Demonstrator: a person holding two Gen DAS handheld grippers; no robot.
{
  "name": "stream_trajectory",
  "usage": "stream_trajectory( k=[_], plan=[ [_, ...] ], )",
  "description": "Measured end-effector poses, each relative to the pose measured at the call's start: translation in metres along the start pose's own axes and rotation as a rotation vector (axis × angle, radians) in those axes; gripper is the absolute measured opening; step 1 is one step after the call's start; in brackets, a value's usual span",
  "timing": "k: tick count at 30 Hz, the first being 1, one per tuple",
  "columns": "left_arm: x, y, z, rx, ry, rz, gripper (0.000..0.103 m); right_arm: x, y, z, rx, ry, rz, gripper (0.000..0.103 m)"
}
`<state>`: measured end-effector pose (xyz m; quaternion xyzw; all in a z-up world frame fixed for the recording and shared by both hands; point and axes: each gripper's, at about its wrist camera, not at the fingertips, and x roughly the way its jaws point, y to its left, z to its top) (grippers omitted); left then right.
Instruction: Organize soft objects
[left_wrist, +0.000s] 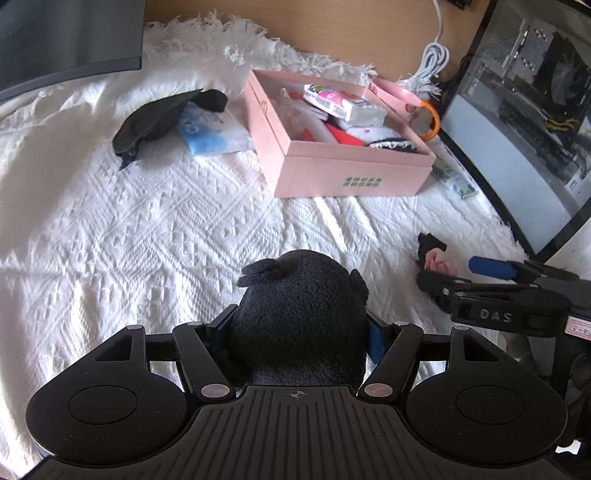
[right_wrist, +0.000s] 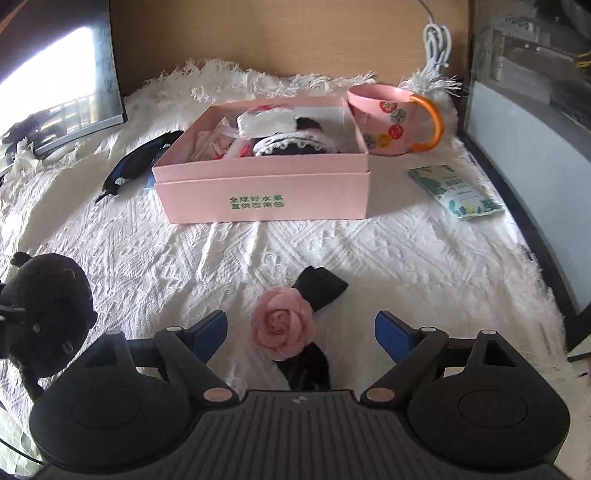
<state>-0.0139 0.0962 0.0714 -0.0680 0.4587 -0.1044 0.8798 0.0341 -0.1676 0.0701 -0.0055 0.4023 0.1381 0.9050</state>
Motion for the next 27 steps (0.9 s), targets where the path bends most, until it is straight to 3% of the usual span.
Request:
stream_trajectory(
  k=[7,9,12,20,24,27],
  plan=[
    [-0.003,-0.004,-0.003,0.021,0.011,0.026,0.073,0.015,0.017,-0.003,-0.122,0.017,-0.012,0.075],
    [-0.003,-0.004,-0.003,0.026,0.011,0.026,0.073,0.017,0.018,-0.004,-0.153,0.032,-0.003,0.054],
    [-0.003,-0.003,-0.003,0.026,0.009,0.021,0.073,0.018,0.016,-0.004,-0.160,0.060,0.021,0.036],
    [-0.004,-0.001,0.016,0.010,-0.040,-0.025,0.073,-0.017,0.014,0.016,-0.152,-0.004,0.035,0.033],
    [-0.011,-0.001,0.062,-0.002,-0.124,-0.069,0.073,-0.039,0.016,0.028,-0.154,-0.064,0.032,0.033],
    [-0.008,-0.003,0.114,0.009,-0.232,-0.090,0.073,-0.048,0.015,0.034,-0.132,-0.085,0.032,0.033]
  ],
)
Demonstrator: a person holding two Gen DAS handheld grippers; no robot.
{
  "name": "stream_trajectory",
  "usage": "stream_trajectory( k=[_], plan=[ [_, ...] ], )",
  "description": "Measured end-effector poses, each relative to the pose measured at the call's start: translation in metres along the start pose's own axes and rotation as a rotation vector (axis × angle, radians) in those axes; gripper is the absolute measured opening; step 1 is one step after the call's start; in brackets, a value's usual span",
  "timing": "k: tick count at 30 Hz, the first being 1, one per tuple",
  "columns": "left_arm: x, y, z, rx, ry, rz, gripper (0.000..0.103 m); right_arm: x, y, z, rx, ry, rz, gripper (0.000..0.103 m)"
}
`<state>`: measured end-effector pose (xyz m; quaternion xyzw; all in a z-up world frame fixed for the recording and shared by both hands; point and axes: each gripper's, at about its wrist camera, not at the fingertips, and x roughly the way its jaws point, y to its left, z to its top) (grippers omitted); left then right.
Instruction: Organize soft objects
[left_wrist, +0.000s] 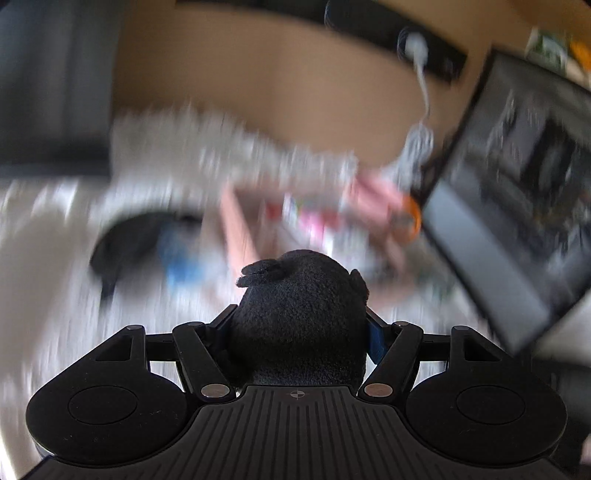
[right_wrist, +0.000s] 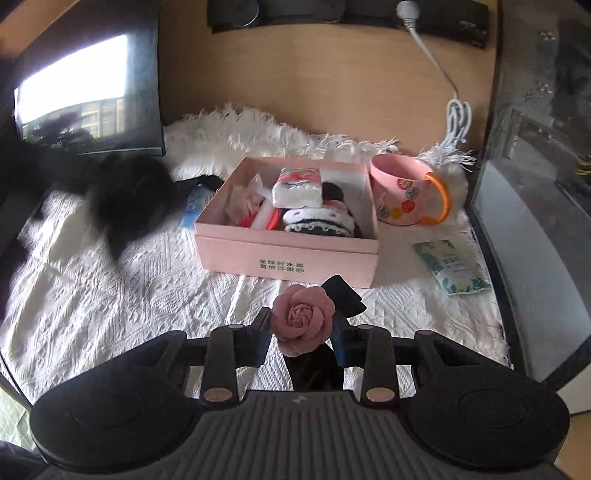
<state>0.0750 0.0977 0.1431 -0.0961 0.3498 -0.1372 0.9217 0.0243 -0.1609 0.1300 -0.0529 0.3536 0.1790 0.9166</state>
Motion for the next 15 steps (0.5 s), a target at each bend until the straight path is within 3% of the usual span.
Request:
stream_trajectory(
  k=[2,4,9,15],
  plan=[
    [0.018,0.003,0.027,-0.044,-0.066,-0.034,0.074,-0.003,-0.002,0.000,0.016,-0.007,-0.008,0.033],
    [0.049,0.009,0.044,-0.091,-0.076,-0.080,0.075,-0.004,-0.003,-0.002,0.027,-0.006,-0.026,0.033],
    [0.133,0.013,0.044,-0.090,0.084,0.003,0.071,-0.003,-0.007,-0.008,0.028,0.003,-0.060,0.033],
    [0.094,0.023,0.045,-0.148,-0.071,-0.076,0.071,-0.001,-0.026,0.009,0.060,-0.008,-0.077,0.033]
  ],
)
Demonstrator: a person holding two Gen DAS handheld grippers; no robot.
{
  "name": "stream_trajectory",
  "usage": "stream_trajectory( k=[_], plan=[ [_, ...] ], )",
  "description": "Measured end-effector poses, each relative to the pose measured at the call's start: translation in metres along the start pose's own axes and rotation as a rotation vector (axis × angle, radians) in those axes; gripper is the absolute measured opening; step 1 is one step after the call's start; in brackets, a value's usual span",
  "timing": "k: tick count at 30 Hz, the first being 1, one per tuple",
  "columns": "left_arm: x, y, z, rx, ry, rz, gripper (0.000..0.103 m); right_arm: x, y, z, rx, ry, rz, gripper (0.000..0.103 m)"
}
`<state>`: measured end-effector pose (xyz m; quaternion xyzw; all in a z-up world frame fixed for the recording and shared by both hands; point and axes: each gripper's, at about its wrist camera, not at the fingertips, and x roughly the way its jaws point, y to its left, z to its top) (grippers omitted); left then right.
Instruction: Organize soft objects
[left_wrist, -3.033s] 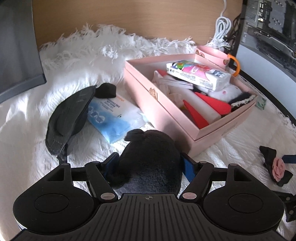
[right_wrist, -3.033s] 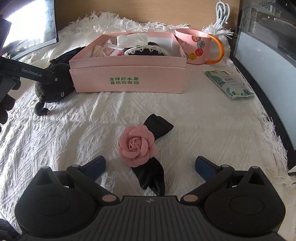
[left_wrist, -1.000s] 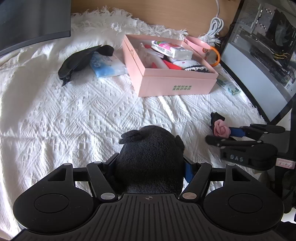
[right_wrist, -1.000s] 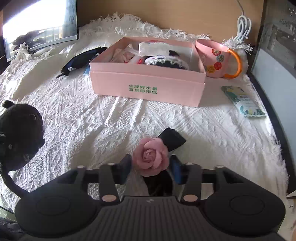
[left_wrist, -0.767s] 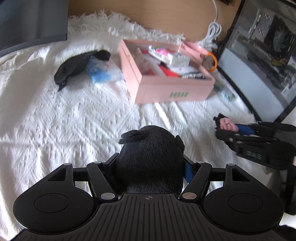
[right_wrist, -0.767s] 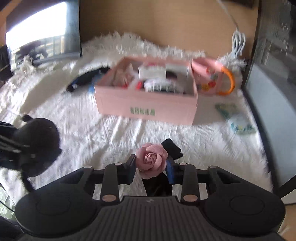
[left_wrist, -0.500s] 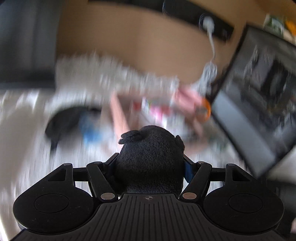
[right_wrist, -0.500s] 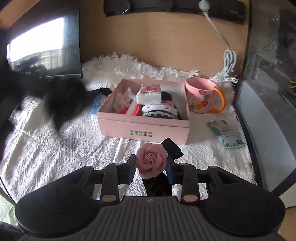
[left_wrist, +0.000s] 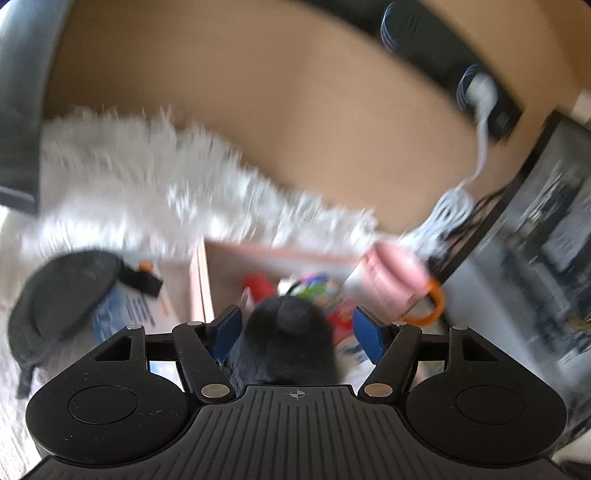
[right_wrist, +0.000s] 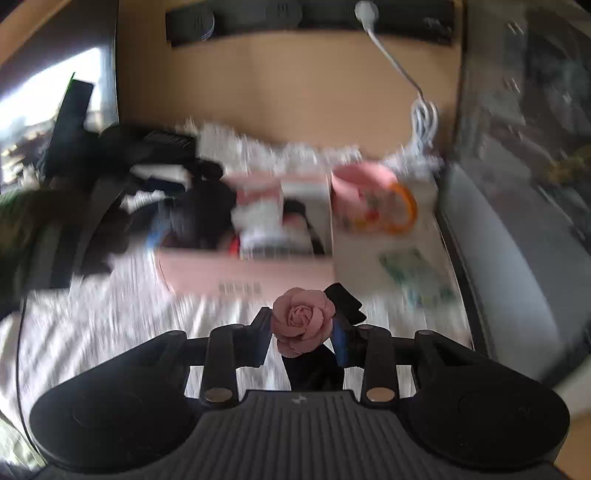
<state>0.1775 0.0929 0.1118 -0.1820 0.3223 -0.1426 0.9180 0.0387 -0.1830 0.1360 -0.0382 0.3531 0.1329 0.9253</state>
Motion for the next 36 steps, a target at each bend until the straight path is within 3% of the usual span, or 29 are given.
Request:
stream_trajectory(
  k=[3,6,8,10,11,13,16,20,26,29,32,36],
  plan=[
    [-0.031,-0.001,0.000,0.017,-0.054,-0.025,0.071,0.005,-0.009,0.035,-0.004,-0.047,0.045,0.033],
    [-0.054,0.005,-0.010,0.018,-0.057,-0.032,0.071,0.019,-0.015,0.086,-0.028,-0.129,0.108,0.033],
    [-0.062,0.013,-0.024,0.008,-0.019,-0.044,0.071,0.038,-0.018,0.122,-0.021,-0.145,0.140,0.034],
    [-0.065,0.023,-0.042,-0.012,0.029,-0.038,0.071,0.068,-0.021,0.153,-0.004,-0.124,0.198,0.044],
    [-0.067,0.029,-0.053,-0.026,0.051,-0.023,0.071,0.085,-0.022,0.165,-0.001,-0.109,0.231,0.054],
    [-0.069,0.042,-0.074,-0.049,0.099,0.017,0.071,0.121,-0.019,0.179,-0.014,-0.055,0.223,0.057],
    [-0.076,0.064,-0.101,-0.091,0.155,0.078,0.071,0.152,-0.016,0.183,-0.026,0.008,0.158,0.057],
    [-0.086,0.092,-0.115,-0.164,0.169,0.129,0.071,0.155,-0.008,0.174,-0.023,0.032,0.188,0.057],
    [-0.089,0.112,-0.073,-0.129,0.049,0.192,0.071,0.144,0.055,0.153,-0.152,0.044,0.213,0.058],
    [-0.084,0.118,-0.043,-0.022,0.001,0.230,0.071,0.130,0.089,0.136,-0.248,0.020,0.207,0.060],
    [-0.064,0.120,-0.026,0.120,0.025,0.288,0.071,0.125,0.127,0.122,-0.383,0.006,0.158,0.060],
    [-0.033,0.119,-0.024,0.309,0.060,0.320,0.071,0.124,0.174,0.113,-0.554,0.004,0.155,0.060]
  ],
)
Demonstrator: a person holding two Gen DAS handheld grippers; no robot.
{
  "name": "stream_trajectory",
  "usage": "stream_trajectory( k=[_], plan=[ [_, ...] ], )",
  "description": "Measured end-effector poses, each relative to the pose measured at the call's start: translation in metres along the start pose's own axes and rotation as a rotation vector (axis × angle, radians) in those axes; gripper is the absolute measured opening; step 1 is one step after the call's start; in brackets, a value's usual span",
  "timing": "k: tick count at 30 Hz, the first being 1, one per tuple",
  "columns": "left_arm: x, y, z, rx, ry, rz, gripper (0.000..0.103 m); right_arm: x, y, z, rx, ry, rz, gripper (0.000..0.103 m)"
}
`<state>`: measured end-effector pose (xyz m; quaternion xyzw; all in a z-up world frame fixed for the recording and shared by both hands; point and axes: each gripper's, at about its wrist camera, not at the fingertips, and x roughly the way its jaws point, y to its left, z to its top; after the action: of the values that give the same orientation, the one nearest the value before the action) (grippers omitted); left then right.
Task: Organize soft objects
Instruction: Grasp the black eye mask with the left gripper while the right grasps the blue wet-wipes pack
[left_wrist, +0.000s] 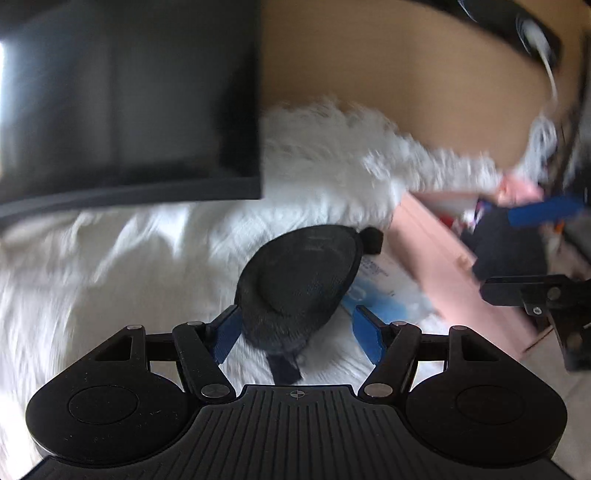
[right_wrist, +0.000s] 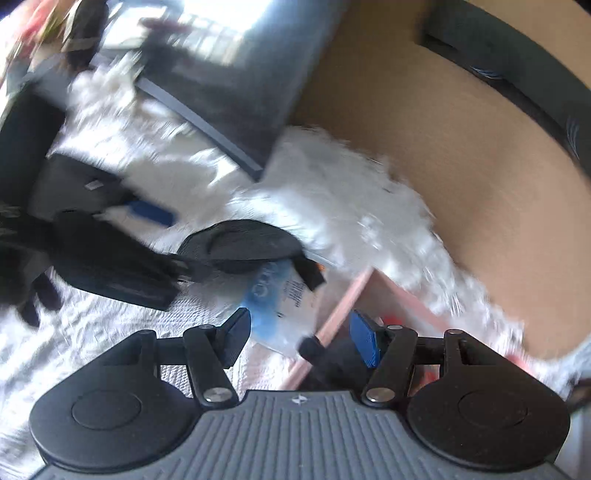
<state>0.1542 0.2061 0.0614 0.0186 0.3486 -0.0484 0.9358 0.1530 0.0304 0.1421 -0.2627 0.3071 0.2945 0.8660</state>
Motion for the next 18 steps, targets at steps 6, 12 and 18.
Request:
stream_trajectory(
  k=[6,12,18],
  plan=[
    [0.044,-0.006,-0.002,0.126,0.042,0.042,0.063,0.020,0.034,0.006,-0.159,0.055,-0.049,0.060],
    [0.052,0.006,0.001,0.113,0.022,0.008,0.038,0.026,0.038,-0.005,-0.149,0.088,-0.065,0.059],
    [0.017,0.028,-0.007,0.068,0.007,0.043,0.023,0.033,0.035,0.010,-0.085,0.090,0.014,0.059]
  ],
)
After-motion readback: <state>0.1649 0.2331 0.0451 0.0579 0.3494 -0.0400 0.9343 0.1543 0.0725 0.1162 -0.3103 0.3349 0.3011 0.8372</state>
